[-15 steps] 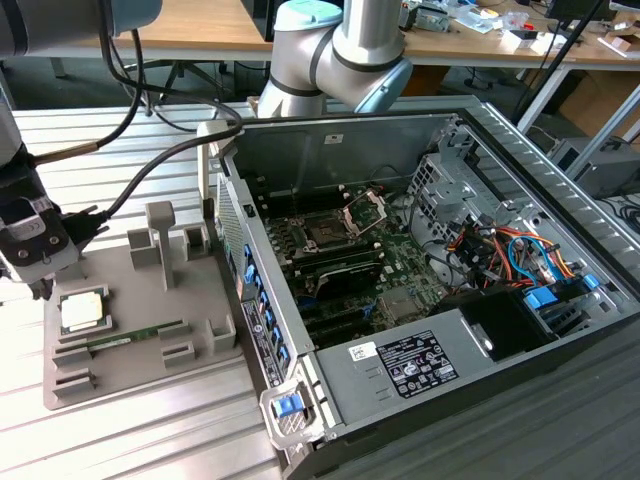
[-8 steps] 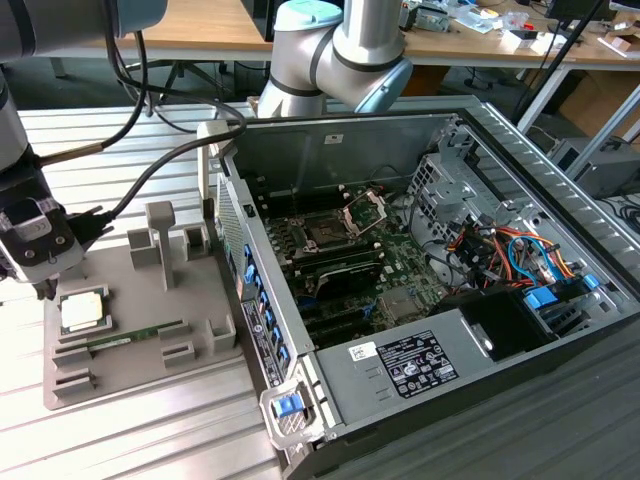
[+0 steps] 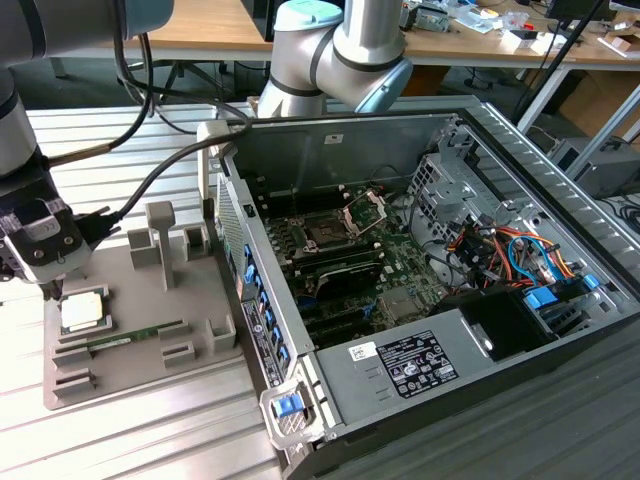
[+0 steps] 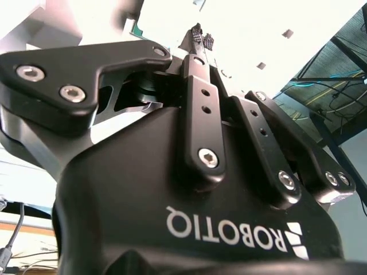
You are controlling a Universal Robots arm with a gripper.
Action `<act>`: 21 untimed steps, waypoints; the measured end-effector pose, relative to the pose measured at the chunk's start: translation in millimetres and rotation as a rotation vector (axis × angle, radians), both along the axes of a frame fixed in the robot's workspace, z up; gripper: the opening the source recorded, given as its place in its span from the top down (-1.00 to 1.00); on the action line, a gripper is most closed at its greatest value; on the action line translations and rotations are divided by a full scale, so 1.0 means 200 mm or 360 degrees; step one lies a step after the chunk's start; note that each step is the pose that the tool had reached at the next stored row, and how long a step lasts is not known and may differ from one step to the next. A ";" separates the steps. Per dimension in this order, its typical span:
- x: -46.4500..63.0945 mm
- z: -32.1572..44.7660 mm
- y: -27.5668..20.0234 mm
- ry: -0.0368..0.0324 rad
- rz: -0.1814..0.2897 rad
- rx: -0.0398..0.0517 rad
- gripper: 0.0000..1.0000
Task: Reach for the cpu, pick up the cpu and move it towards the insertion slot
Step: 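Pick up the cpu and move it towards the insertion slot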
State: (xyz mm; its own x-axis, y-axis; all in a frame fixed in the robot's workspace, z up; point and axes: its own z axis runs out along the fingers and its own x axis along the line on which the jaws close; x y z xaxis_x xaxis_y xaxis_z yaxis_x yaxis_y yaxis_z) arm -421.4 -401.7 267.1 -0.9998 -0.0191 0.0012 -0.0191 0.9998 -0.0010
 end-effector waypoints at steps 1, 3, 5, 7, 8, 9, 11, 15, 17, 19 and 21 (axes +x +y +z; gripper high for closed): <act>0.00 -0.001 0.000 0.0000 0.0000 -0.0001 0.80; 0.01 -0.003 0.000 0.0000 0.0000 -0.0002 0.80; 0.01 -0.005 0.000 0.0000 0.0000 -0.0003 0.80; 0.02 -0.007 0.000 0.0000 0.0000 -0.0005 0.80; 0.03 -0.009 0.000 0.0000 0.0000 -0.0006 0.80; 0.03 -0.009 0.000 0.0000 0.0000 -0.0007 0.80; 0.03 -0.009 0.000 0.0000 0.0000 -0.0007 0.80; 0.03 -0.011 0.000 0.0000 0.0000 -0.0008 0.80; 0.03 -0.013 0.000 0.0000 0.0000 -0.0009 0.80; 0.03 -0.016 0.000 0.0000 0.0000 -0.0010 0.80; 0.04 -0.021 0.000 0.0000 0.0000 -0.0010 0.80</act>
